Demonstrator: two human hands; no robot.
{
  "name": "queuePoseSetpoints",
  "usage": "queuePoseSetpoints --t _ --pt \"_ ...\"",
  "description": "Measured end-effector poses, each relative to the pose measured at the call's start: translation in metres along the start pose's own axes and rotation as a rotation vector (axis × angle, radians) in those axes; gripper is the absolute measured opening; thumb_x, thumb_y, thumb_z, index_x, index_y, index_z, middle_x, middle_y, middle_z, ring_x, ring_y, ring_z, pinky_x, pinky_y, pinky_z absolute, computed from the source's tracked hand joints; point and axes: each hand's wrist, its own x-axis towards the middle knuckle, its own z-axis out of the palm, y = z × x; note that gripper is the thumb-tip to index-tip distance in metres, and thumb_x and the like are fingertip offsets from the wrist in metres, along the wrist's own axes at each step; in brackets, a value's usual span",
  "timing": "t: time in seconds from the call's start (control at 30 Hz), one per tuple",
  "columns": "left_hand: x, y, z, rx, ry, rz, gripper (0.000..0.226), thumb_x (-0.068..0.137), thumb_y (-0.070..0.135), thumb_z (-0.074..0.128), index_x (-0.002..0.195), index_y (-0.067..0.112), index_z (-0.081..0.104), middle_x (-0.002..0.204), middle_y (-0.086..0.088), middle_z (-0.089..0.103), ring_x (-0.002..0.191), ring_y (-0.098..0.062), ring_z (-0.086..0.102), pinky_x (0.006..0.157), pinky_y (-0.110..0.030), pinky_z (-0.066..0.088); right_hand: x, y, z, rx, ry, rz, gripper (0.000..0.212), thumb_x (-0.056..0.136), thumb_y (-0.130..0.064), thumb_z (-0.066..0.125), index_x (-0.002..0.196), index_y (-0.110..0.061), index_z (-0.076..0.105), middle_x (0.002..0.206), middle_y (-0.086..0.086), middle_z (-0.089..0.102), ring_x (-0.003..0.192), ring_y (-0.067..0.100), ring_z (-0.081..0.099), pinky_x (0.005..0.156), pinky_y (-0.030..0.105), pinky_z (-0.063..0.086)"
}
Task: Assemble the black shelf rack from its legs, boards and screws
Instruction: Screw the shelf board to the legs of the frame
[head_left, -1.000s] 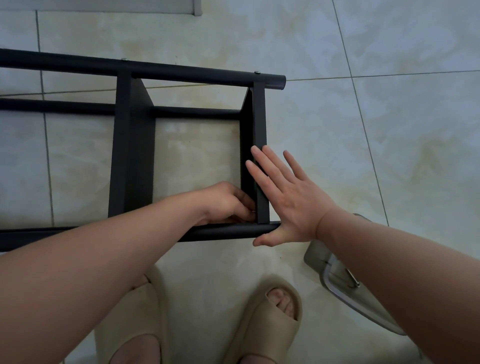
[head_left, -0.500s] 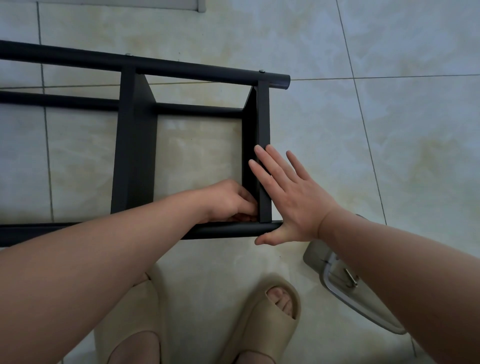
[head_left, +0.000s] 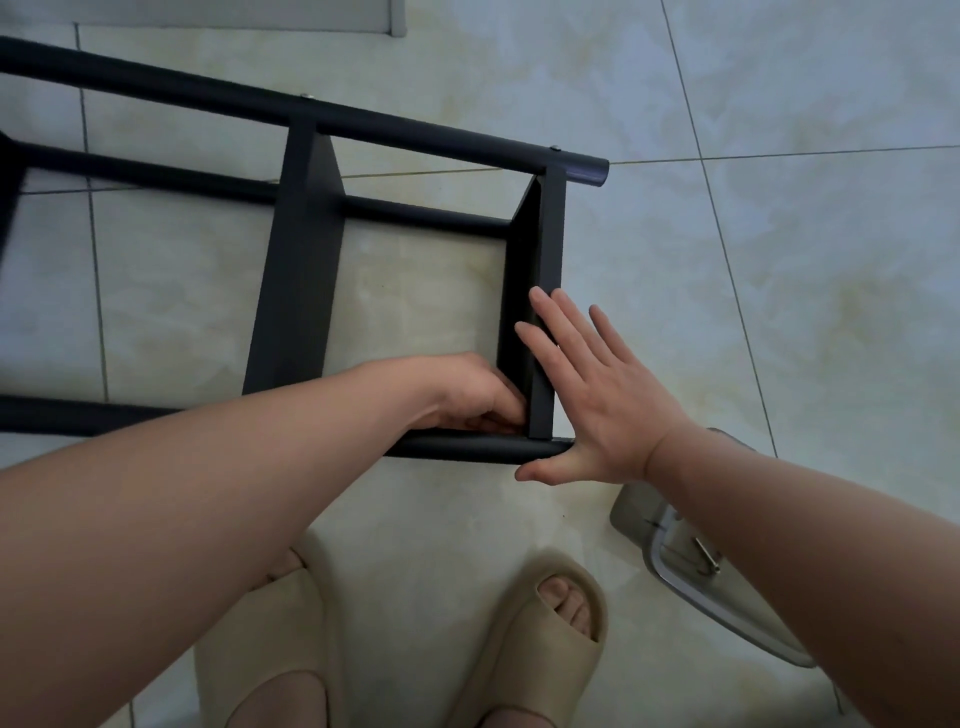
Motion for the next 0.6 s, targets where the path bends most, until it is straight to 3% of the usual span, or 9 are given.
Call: queuePoseSetpoints --t 0.17,0.4,0.5,0.6 --pt "0.001 0.006 -0.003 0.012 -0.036 -0.038 0.008 0.082 0.000 0.064 0.080 0.006 0.069 0.063 -0.006 0.065 0.057 -0.016 0.064 0.060 -0.022 0.051 -0.001 0.000 0.004 0.051 0.009 0.030 0.127 0.072 -0.094 0.043 0.160 -0.006 0.014 0.170 0.013 -0.003 0.157 0.030 -0.008 0.125 0.056 0.011" --pt "-0.001 0.005 -0.001 -0.061 -0.068 -0.088 0.032 0.086 0.001 0.063 0.058 0.014 0.073 0.065 -0.004 0.070 0.063 -0.015 0.069 0.066 -0.025 0.053 0.001 0.003 0.006 0.087 0.008 -0.009 0.127 0.073 -0.093 0.044 0.160 -0.005 0.013 0.169 0.014 -0.005 0.156 0.032 -0.010 0.126 0.053 0.010" --pt "-0.001 0.001 0.000 -0.104 -0.069 -0.090 0.021 0.087 0.001 0.061 0.074 0.011 0.073 0.072 -0.005 0.073 0.069 -0.016 0.071 0.071 -0.026 0.055 0.001 0.003 0.006 0.091 0.009 -0.030 0.127 0.073 -0.093 0.045 0.160 -0.005 0.013 0.169 0.014 -0.005 0.156 0.032 -0.009 0.126 0.054 0.010" --pt "-0.003 -0.003 0.002 -0.156 -0.083 -0.098 0.018 0.090 0.001 0.059 0.083 0.009 0.073 0.075 -0.005 0.075 0.068 -0.014 0.072 0.060 -0.021 0.054 0.001 0.002 0.006 0.093 0.008 -0.042 0.127 0.073 -0.092 0.045 0.160 -0.006 0.014 0.170 0.015 -0.003 0.157 0.033 -0.007 0.126 0.055 0.011"
